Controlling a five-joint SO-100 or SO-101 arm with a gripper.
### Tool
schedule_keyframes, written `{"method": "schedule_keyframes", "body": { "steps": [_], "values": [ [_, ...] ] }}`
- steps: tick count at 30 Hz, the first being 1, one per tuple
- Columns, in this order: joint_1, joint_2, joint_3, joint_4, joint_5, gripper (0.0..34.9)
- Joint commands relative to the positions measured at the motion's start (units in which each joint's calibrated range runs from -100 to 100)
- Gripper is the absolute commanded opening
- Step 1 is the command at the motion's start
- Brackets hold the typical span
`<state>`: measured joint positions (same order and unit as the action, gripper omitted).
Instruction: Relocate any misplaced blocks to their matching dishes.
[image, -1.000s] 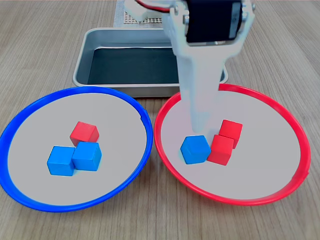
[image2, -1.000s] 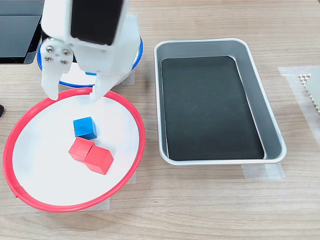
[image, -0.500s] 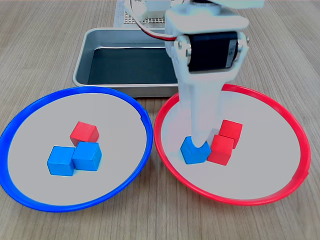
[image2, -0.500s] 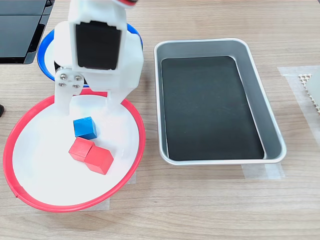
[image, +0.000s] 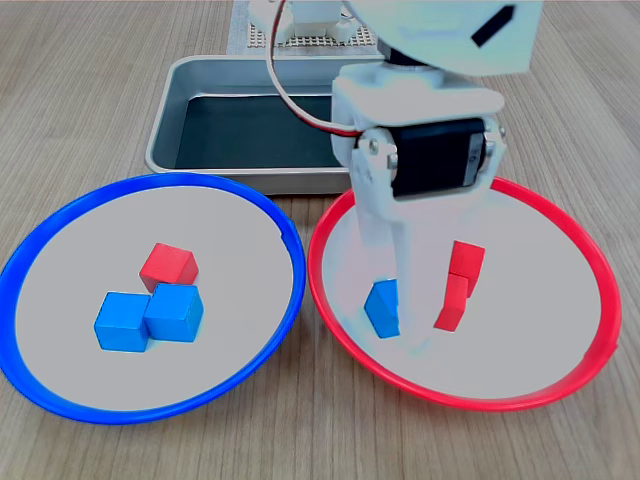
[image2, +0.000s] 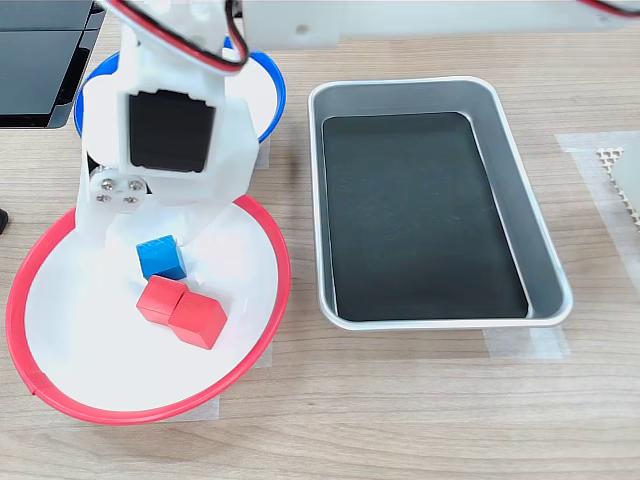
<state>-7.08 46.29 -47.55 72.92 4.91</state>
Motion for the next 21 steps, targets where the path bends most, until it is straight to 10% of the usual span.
{"method": "schedule_keyframes", "body": {
  "steps": [1,21],
  "values": [
    [-0.21,-0.71,-1.38,-0.41,0.98,18.8],
    [-1.81,0.06,2.90,-1.73,3.03,17.6]
  ]
}}
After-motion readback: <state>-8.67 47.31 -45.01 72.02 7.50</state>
